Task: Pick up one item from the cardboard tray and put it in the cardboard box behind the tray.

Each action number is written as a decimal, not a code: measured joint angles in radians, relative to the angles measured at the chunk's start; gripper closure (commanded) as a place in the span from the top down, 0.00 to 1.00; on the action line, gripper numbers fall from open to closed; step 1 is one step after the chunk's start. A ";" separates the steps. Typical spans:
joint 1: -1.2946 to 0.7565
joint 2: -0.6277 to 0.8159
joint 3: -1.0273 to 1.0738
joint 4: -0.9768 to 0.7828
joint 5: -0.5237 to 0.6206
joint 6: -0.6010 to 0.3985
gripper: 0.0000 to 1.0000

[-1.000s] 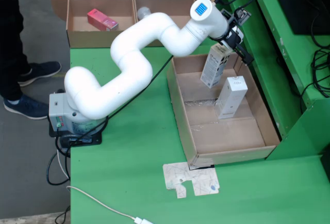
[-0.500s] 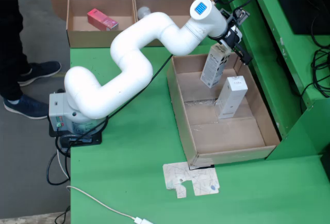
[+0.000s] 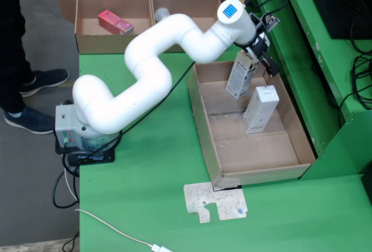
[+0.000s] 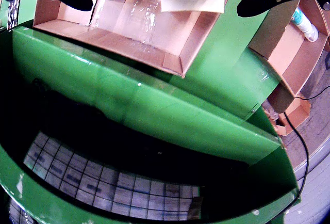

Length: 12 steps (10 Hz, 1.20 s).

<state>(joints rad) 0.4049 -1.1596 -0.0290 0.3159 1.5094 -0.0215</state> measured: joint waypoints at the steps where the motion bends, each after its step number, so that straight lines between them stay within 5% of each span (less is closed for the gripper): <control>1: -0.002 0.038 0.000 -0.032 0.041 0.003 1.00; 12: 0.012 0.068 0.003 -0.176 0.069 0.021 1.00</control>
<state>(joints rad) 0.4171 -1.0921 -0.0260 0.1395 1.5783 0.0000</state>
